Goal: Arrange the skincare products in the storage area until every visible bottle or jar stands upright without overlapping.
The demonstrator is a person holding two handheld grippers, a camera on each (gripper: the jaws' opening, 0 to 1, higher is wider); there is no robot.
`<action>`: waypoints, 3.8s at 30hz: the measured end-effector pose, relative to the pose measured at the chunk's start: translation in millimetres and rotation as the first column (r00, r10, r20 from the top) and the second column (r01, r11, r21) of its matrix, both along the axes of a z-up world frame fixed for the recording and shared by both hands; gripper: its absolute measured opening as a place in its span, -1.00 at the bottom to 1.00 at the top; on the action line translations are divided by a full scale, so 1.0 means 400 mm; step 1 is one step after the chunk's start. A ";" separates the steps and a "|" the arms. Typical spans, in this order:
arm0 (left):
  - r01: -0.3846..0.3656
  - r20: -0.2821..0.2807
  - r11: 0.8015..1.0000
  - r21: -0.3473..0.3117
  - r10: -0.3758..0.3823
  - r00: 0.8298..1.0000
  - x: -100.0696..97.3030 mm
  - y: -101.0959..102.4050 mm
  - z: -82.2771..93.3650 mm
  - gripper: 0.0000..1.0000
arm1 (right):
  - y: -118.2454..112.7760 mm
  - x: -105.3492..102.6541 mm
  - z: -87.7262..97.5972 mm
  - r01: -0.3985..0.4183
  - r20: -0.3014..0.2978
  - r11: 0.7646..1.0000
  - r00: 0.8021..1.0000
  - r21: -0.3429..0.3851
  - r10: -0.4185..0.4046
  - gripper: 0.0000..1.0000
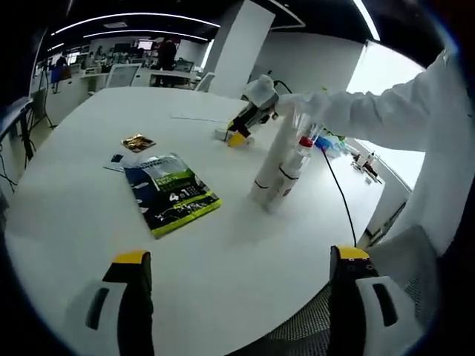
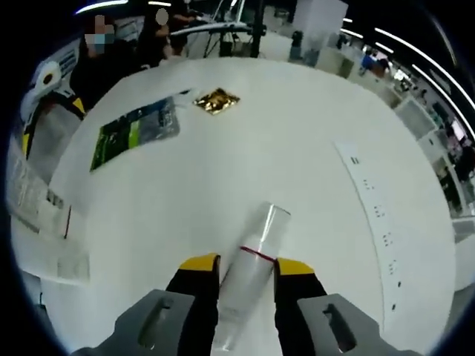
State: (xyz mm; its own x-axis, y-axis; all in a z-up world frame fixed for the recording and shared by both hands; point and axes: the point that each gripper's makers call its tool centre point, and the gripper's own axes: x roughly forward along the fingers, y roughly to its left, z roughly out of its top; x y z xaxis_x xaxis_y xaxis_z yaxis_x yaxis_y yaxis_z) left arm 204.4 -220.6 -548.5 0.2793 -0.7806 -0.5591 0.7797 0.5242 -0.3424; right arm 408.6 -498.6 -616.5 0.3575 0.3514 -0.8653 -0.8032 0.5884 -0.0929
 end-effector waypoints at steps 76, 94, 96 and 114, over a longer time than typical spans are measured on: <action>0.201 0.165 0.979 0.025 -0.203 0.965 -0.057 -0.036 0.138 0.75 | 0.175 -0.306 0.564 0.073 0.391 0.943 0.898 0.326 -0.204 -0.73; 0.368 0.201 0.930 -0.004 -0.360 0.911 -0.051 -0.070 0.163 0.74 | 0.254 -0.428 0.595 0.135 0.384 0.921 0.880 0.364 -0.281 -0.74; 0.379 0.201 0.925 -0.012 -0.369 0.907 -0.053 -0.076 0.167 0.74 | 0.265 -0.441 0.592 0.141 0.377 0.916 0.880 0.377 -0.290 -0.74; 0.385 0.192 0.889 -0.249 -0.344 0.919 -0.044 -0.116 0.273 0.61 | 0.310 -0.537 0.537 0.194 0.325 0.873 0.874 0.447 -0.360 -0.74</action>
State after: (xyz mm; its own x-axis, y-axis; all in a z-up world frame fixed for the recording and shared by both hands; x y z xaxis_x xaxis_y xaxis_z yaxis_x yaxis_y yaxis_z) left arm 186.6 -267.1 -439.3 0.0036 -0.9591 -0.2829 0.9475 0.0938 -0.3058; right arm 194.0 -374.6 -401.7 0.7658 0.4616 -0.4478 -0.5470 0.8337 -0.0759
